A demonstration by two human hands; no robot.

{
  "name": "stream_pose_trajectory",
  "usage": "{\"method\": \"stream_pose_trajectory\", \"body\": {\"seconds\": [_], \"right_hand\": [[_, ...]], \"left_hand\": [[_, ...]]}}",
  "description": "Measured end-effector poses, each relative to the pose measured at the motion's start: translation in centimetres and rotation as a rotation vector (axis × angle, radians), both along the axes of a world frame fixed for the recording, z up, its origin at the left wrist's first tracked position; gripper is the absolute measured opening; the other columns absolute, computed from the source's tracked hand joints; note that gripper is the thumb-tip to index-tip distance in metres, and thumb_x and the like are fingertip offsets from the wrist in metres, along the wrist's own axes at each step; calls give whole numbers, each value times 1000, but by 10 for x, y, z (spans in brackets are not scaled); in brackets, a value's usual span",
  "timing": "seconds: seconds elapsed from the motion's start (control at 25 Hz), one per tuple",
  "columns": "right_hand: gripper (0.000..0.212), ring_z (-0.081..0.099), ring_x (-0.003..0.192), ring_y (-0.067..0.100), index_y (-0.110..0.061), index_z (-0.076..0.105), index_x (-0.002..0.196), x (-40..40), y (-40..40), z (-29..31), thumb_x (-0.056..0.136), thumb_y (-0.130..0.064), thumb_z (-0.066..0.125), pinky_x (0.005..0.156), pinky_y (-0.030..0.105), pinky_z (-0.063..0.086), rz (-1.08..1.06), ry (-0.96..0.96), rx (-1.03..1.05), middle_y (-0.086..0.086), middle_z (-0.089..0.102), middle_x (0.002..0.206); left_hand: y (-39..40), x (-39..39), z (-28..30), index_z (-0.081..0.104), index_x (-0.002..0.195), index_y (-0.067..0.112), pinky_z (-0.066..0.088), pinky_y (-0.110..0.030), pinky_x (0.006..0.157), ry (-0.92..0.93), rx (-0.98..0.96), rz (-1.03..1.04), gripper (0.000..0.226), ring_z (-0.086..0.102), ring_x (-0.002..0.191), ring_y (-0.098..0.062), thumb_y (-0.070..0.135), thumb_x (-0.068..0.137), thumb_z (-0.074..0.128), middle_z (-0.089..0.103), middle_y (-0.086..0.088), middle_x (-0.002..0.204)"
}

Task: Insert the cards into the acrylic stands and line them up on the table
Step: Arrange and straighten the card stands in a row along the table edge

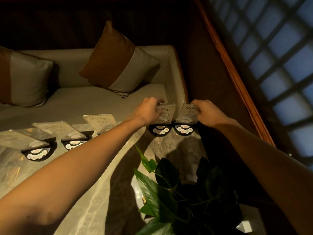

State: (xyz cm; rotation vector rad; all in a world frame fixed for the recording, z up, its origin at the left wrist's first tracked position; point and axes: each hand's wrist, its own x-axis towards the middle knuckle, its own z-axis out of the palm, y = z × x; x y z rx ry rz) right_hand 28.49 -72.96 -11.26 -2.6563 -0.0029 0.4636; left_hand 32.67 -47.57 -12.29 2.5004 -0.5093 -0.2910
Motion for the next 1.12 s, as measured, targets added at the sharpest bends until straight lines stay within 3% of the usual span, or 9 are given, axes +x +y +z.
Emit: {"method": "stream_pose_trajectory", "body": {"seconds": [0.12,0.24,0.44,0.6,0.76,1.0,1.12], "right_hand": [[51,60,118,28,-19,51,136,0,6,8,89,-16,70,98,49,54,45,-8,-93,7,60,129],[62,51,126,32,-13,46,145,-1,22,22,88,-24,69,112,55,37,80,-129,-218,13,57,134],[55,44,134,32,-12,48,145,5,85,59,92,-18,62,114,48,32,93,-326,-102,15,51,143],[55,46,136,30,-13,47,146,12,161,69,94,-21,64,111,45,40,213,-269,28,13,50,146],[57,50,133,30,-13,46,147,12,239,49,95,-22,66,106,40,44,352,-83,72,12,52,146],[22,67,99,29,-20,67,111,8,293,15,93,-11,57,82,48,57,283,-124,-20,9,70,109],[19,67,93,24,-21,72,104,11,284,23,97,-16,55,78,40,55,297,-156,-90,5,73,102]], "left_hand": [[19,4,16,59,128,21,53,-41,93,4,19,7,41,62,108,-20,23,89,68,66,-5,120],[58,10,44,63,124,20,53,-35,90,-14,51,1,37,64,103,-18,31,89,67,68,-4,116],[135,8,63,65,122,21,53,-40,92,55,120,65,42,63,105,-18,42,85,69,68,-2,119],[179,-5,57,61,126,26,52,-44,95,151,254,64,56,61,112,-20,43,75,78,65,1,125],[209,-16,43,65,118,24,54,-41,90,129,304,75,43,64,104,-18,23,78,80,70,0,116],[231,-23,28,70,110,22,55,-43,86,0,254,107,26,67,102,-28,14,86,67,73,-8,108],[227,-20,26,72,107,23,56,-43,85,-40,190,95,22,68,100,-29,16,88,65,74,-8,105]]}}
